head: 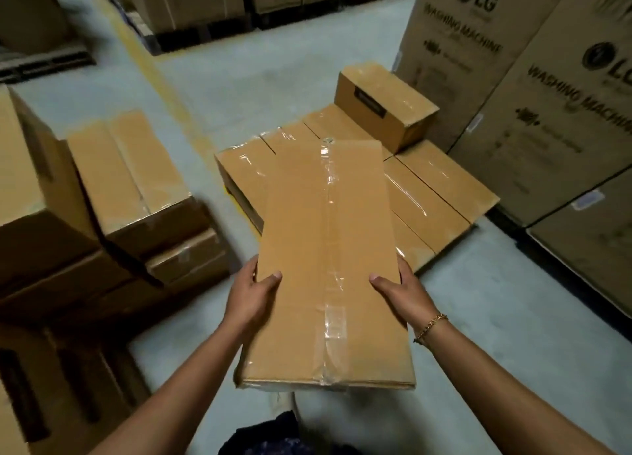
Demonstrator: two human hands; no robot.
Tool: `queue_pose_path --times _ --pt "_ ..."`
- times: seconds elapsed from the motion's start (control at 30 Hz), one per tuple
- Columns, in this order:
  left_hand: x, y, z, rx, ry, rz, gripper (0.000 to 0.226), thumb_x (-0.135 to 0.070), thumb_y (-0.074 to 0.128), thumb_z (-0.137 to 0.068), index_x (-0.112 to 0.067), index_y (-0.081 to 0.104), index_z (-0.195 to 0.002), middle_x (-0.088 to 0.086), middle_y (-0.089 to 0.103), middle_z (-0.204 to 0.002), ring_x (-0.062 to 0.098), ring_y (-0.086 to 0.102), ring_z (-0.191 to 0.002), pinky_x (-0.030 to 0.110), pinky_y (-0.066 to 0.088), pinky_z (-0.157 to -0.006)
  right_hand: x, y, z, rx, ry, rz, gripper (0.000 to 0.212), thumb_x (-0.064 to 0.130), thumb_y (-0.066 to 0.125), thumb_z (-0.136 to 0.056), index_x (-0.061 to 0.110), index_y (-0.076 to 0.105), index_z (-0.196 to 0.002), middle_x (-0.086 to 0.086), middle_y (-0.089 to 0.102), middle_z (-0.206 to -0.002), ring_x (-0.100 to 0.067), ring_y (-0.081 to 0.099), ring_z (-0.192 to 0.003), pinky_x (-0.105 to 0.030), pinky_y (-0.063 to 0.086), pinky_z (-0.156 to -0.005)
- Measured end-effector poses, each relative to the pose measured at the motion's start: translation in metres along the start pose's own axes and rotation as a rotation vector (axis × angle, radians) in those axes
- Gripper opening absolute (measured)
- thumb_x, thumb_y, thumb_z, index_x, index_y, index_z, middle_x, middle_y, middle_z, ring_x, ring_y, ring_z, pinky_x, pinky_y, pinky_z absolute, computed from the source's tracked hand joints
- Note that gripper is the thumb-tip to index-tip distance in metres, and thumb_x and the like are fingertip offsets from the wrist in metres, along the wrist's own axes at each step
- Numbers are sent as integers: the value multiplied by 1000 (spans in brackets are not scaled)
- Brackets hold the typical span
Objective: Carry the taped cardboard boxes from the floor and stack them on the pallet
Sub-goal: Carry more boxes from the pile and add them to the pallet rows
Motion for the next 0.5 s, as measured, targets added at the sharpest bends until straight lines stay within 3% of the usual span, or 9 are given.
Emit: queue_pose_path --times 0.07,0.17,0.33,0.43,0.5 --pt "-7 19 -19 34 -20 -4 33 -20 67 -95 -37 59 -122 -14 68 -112 12 64 -105 36 49 -95 -1 -14 -15 -15 22 -5 57 26 72 -92 37 41 -139 28 56 -114 -6 57 -113 -24 40 -95" --pt "-21 43 -39 63 -43 -32 34 -24 67 -95 -39 57 -123 -14 66 -114 6 63 -100 37 48 -95 -10 -33 -35 -34 80 -34 55 27 76 -89 34 44 -132 16 62 -124 -7 59 -108 -28 46 -95" --pt "-37 92 -79 93 -67 -68 82 -57 66 -71 -31 48 -147 -5 61 -139 19 59 -124 48 46 -109 -22 -74 -69 -54 120 -115 67 29 81 -79 28 51 -138 9 70 -120 -12 68 -106 -45 54 -100" --pt "-42 135 -102 86 -73 -65 81 -56 67 -71 -33 48 -146 -5 61 -141 19 58 -127 49 45 -110 -29 -110 -100 -63 116 -135 73 36 82 -74 29 50 -139 9 69 -122 -14 68 -108 -46 54 -100" --pt "-45 166 -115 68 -81 -47 81 -59 67 -69 -37 47 -145 -6 61 -140 19 59 -127 50 46 -110 -32 -137 -122 -58 108 -153 65 30 82 -79 30 51 -136 9 69 -122 -13 67 -109 -45 53 -100"
Point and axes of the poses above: each hand's wrist, its own z-axis away from the middle knuckle, its own y-axis out of the palm, x = y × z, the point moved 10 cm from there along -z, towards the middle knuckle
